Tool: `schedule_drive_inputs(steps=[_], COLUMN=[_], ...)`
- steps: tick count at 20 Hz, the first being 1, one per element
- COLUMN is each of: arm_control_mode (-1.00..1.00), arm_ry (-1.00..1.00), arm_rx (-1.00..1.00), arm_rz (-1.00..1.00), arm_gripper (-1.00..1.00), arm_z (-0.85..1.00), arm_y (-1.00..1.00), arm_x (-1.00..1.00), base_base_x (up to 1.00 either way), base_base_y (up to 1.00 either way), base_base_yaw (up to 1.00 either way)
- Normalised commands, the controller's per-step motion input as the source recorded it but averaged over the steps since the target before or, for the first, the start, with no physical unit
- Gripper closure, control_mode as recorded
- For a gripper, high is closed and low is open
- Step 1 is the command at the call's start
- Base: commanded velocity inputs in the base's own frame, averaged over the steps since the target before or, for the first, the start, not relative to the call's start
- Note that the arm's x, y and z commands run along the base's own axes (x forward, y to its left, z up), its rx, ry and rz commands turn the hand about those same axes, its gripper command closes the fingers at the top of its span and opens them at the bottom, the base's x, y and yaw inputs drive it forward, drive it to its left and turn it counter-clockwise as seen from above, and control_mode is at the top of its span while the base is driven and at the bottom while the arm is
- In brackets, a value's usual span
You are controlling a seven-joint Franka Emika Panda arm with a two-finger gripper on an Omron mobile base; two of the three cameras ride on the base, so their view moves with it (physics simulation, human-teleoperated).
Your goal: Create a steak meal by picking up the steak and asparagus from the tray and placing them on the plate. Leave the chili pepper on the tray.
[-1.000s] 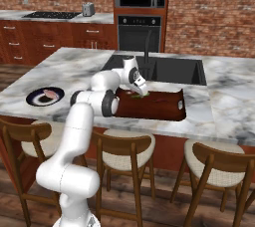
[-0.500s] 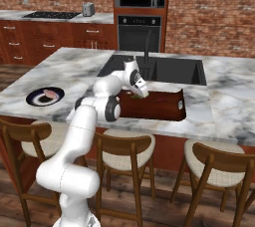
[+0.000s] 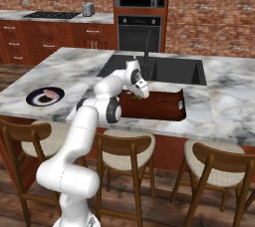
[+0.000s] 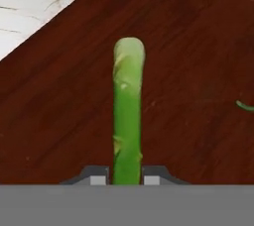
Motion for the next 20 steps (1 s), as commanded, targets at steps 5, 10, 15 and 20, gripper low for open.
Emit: schedule_drive_inputs(steps=[5,10,15,20], arm_control_mode=[-1.00,-1.00,-1.00,-1.00], arm_ry=[-0.01,-0.14,-0.24,-0.25], arm_rx=[0.00,0.00,0.00,-0.01], arm_rz=[0.00,0.00,0.03,0.09], arm_gripper=[1.00,1.00,1.00,1.00], arm_z=[-0.02,-0.01,0.25,0.55], arm_y=[-0.08,0.00,0.15,0.54], arm_x=[-0.88,-1.00,-1.00,-0.96], base_base_x=[0.00,0.00,0.00,0.00], base_base_y=[0.00,0.00,0.00,0.00], base_base_yaw=[0.00,0.00,0.00,0.00])
